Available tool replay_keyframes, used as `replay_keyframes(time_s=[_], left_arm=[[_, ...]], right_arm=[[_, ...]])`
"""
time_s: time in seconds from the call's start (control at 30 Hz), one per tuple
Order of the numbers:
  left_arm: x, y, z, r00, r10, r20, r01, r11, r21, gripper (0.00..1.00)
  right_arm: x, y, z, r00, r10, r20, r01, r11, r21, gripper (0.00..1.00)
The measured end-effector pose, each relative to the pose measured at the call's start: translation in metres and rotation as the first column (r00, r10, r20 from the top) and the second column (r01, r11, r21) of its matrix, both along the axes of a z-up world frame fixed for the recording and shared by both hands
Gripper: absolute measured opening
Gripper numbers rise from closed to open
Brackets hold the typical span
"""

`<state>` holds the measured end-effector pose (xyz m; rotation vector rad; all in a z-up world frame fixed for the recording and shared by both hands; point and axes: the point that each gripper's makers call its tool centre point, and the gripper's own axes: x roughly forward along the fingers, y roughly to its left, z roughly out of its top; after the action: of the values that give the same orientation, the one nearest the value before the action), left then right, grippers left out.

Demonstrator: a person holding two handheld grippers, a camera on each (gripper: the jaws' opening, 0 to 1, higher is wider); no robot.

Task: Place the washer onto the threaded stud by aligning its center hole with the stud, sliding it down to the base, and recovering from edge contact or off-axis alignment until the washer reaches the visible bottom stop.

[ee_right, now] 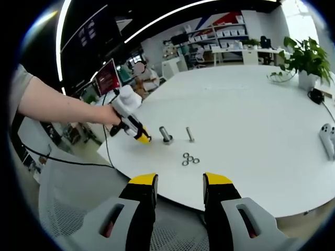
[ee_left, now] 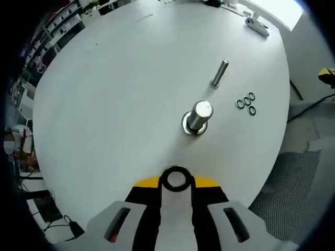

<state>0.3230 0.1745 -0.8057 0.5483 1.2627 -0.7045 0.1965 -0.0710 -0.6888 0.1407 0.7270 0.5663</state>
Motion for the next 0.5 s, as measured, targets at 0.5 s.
replay_keyframes(time_s=[0.5], left_arm=[[0.026,-0.051,0.049,0.987,-0.126,0.097,0.132,0.99,-0.051,0.19]], right_arm=[[0.0,0.001,0.002,1.0,0.005,0.006,-0.005,1.0,0.007,0.37]])
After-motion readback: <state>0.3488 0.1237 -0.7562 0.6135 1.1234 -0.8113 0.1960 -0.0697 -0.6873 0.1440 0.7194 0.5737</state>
